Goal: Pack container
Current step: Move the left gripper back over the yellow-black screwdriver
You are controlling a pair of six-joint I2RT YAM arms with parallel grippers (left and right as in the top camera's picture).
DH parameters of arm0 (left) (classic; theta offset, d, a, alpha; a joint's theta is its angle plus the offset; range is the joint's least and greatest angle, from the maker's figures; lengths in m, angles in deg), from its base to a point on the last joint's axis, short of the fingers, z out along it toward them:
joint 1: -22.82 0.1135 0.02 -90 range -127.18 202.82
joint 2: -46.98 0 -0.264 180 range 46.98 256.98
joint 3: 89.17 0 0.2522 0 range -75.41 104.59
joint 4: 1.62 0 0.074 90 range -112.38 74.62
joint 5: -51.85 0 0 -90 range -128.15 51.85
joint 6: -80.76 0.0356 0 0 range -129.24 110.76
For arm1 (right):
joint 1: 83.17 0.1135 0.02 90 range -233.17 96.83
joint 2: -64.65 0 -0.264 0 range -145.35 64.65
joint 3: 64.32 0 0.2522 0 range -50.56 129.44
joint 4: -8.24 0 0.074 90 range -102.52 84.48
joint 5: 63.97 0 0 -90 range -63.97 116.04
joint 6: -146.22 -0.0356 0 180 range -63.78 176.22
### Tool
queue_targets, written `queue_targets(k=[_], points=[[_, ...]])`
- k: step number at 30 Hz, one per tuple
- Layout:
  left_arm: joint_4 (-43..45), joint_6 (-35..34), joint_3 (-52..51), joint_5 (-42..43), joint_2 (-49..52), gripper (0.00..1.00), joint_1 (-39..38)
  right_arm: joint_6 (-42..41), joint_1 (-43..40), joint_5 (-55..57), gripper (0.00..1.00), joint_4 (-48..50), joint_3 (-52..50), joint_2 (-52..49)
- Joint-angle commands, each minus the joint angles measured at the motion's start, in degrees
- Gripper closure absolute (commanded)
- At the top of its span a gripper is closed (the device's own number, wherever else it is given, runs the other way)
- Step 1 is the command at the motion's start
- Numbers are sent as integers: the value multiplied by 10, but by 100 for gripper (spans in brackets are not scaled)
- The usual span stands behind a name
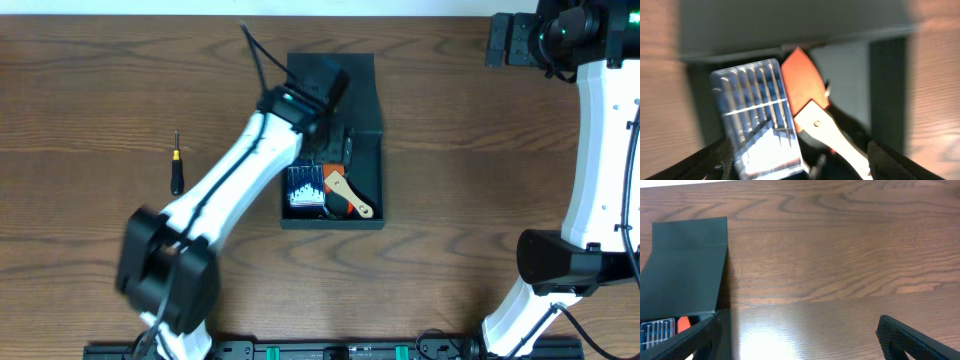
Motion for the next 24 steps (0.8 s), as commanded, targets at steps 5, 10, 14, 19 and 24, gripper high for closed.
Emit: queue_targets(k=[5, 10, 14, 19, 24], points=[[-86, 25, 46, -173, -113, 16, 71, -7, -1, -2, 1, -1, 3, 3], [-153, 55, 43, -179, -117, 4, 146, -7, -1, -2, 1, -1, 3, 3], [-177, 92, 26, -205, -111, 4, 213, -8, -1, -2, 1, 0, 3, 3], [-164, 132, 0, -207, -94, 4, 296, -7, -1, -2, 1, -1, 3, 3], [-143, 209, -3, -134, -56, 1, 360, -7, -1, -2, 1, -1, 3, 3]])
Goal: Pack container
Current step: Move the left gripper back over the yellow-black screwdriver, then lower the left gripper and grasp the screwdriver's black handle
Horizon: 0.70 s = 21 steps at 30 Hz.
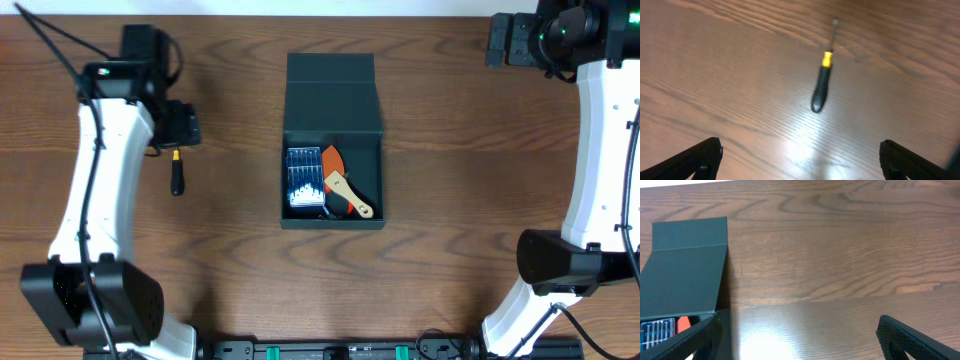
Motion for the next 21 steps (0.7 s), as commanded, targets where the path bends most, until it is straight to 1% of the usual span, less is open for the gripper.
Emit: queue_targets(k=[1, 2, 6, 9, 16, 21], points=[[9, 90, -5, 68, 30, 1, 32, -7, -1, -2, 1, -1, 3, 3], [12, 104, -5, 82, 38, 1, 39, -7, -1, -2, 1, -1, 3, 3], [21, 120, -5, 86, 71, 0, 54, -7, -1, -2, 1, -1, 3, 3], [24, 122, -5, 90, 95, 0, 55, -7, -1, -2, 1, -1, 3, 3], [30, 124, -6, 127, 153, 0, 55, -7, -1, -2, 1, -1, 3, 3], [37, 129, -23, 128, 183, 0, 55, -7, -1, -2, 1, -1, 3, 3]])
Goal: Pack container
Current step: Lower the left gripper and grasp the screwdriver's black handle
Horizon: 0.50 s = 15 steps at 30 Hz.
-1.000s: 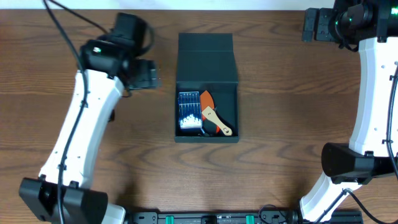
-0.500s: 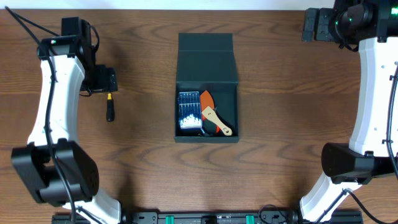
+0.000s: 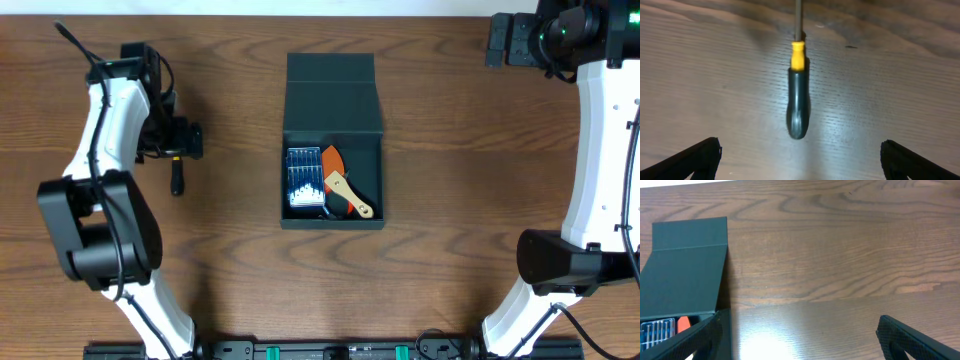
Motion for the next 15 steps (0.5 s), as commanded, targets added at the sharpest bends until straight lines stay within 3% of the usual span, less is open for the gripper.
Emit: queue_targets(k=[1, 10, 15], points=[[7, 17, -24, 11, 16, 0, 3, -7, -1, -2, 1, -1, 3, 3], [71, 42, -121, 14, 17, 0, 7, -7, -1, -2, 1, -1, 3, 3], [106, 54, -146, 59, 17, 0, 18, -7, -1, -2, 1, -1, 3, 3]])
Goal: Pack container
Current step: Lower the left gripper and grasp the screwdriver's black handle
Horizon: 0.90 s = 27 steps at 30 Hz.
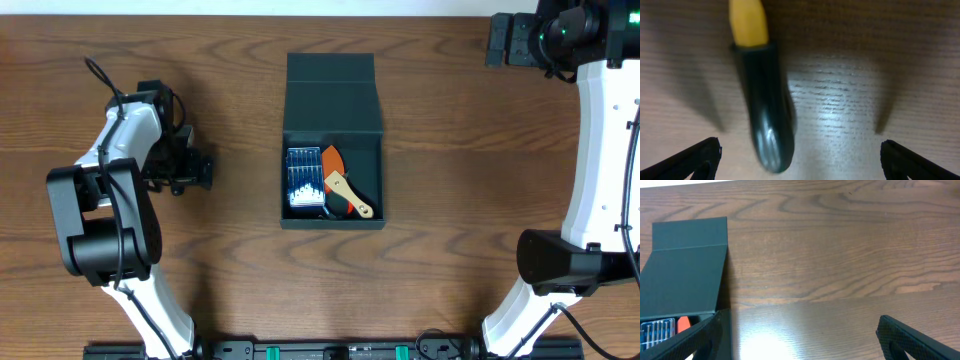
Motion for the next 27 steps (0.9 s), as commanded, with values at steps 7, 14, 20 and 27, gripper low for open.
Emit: queue_targets(k=[7, 14, 20, 27], points=[[37, 16, -10, 31, 5, 0, 18, -7, -1, -2, 1, -1, 3, 3], [57, 27, -10, 49, 5, 0, 18, -7, -1, -2, 1, -1, 3, 3], [61, 35, -10, 49, 5, 0, 18, -7, -1, -2, 1, -1, 3, 3], [59, 35, -10, 49, 5, 14, 18, -7, -1, -2, 1, -1, 3, 3]])
